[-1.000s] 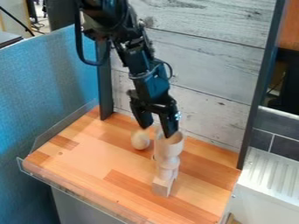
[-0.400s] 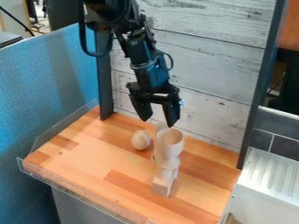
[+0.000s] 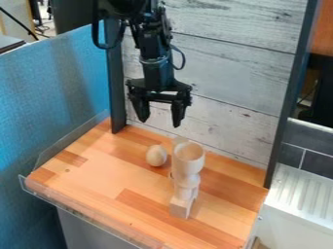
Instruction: Put the ball in the cup
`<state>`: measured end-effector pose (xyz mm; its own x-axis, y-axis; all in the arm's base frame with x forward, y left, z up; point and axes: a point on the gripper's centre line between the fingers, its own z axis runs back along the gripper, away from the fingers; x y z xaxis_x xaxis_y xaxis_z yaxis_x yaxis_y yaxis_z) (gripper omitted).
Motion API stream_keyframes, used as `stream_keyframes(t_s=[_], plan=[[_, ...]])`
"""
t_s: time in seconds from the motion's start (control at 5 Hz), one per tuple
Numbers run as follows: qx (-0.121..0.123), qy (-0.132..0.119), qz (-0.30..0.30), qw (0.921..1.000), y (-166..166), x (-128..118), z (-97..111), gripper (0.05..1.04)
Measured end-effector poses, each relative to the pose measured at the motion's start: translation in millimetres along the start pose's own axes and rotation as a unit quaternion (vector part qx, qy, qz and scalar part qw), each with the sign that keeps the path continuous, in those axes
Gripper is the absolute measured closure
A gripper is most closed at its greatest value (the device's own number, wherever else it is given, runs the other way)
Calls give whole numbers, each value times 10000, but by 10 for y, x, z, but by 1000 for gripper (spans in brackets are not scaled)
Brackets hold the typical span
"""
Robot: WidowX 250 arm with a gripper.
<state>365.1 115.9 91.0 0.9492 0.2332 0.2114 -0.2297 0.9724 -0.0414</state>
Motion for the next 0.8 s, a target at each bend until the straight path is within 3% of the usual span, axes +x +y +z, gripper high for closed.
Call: stream_keyframes(t_s=[0.2,0.4,0.6,0.8], plan=[[202,-24,719,9972,151,95,-9,83],[208,-48,1500,9885,336,157,-59,83],[156,-35,1789,9837,403,210,-196,83],[198,39,1766,9841,517,257,-506,83]])
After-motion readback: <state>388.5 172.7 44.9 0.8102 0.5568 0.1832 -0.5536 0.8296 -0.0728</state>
